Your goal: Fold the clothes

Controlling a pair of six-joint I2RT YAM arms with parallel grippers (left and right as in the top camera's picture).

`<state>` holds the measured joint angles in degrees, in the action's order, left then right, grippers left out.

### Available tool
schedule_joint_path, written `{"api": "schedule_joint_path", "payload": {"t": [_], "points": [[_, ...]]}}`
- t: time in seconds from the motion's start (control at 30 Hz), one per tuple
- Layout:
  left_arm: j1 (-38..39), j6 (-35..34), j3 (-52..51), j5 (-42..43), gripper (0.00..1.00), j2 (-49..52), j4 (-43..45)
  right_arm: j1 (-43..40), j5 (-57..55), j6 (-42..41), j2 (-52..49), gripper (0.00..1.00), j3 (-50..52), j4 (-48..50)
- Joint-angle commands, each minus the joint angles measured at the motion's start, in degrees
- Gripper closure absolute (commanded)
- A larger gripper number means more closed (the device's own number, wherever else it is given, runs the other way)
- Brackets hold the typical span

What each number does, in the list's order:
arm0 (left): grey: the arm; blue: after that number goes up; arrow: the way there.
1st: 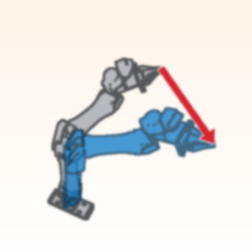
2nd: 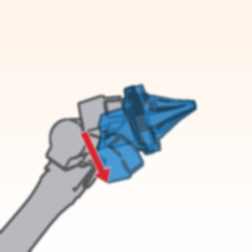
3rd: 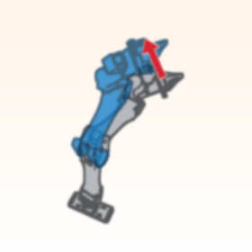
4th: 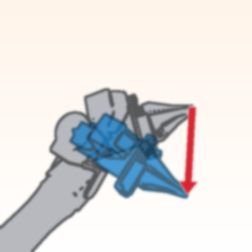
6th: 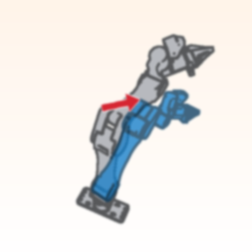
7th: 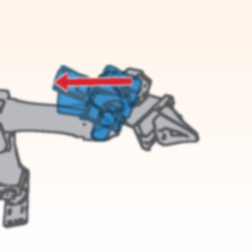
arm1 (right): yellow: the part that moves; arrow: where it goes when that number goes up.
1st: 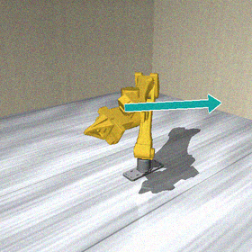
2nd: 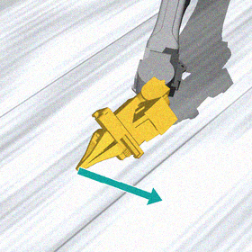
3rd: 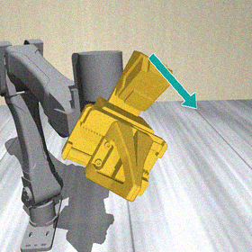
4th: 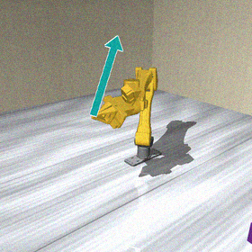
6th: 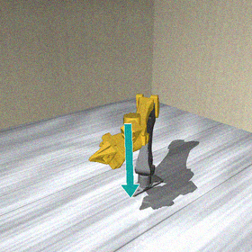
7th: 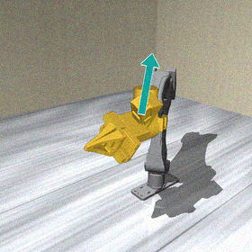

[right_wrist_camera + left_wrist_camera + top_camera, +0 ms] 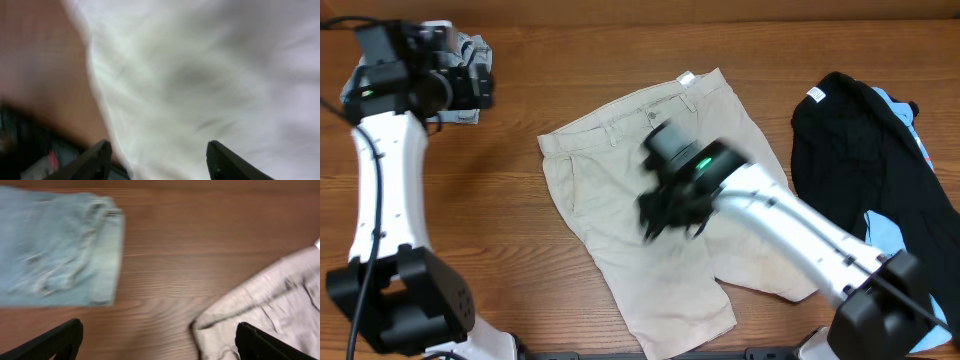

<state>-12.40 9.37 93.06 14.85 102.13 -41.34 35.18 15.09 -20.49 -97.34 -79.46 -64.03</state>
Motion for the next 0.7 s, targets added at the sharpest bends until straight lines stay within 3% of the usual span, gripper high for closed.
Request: {"api": "schedule_joint_path", "payload": {"t": [0.0, 0.27, 0.43, 0.67], "points": [[6.4, 6.69, 0.96, 3.02, 0.01, 4.24, 0.13, -9.05, -1.22, -0.81, 0.9, 0.28, -0.92, 1.86], [24.57, 12.98, 0.96, 1.14, 0.01, 13.42, 8.52, -25.55, -0.5, 1.49, 0.9, 0.21, -0.92, 3.52], [33.94, 12.98, 0.96, -5.29, 0.0, 18.58, 16.46, -29.27, -0.52, 2.93, 0.9, 0.21, -0.92, 3.52], [38.77, 15.06, 0.96, -9.05, 0.01, 24.35, 17.97, -29.31, -1.14, 2.93, 0.9, 0.21, -0.92, 3.54]]}}
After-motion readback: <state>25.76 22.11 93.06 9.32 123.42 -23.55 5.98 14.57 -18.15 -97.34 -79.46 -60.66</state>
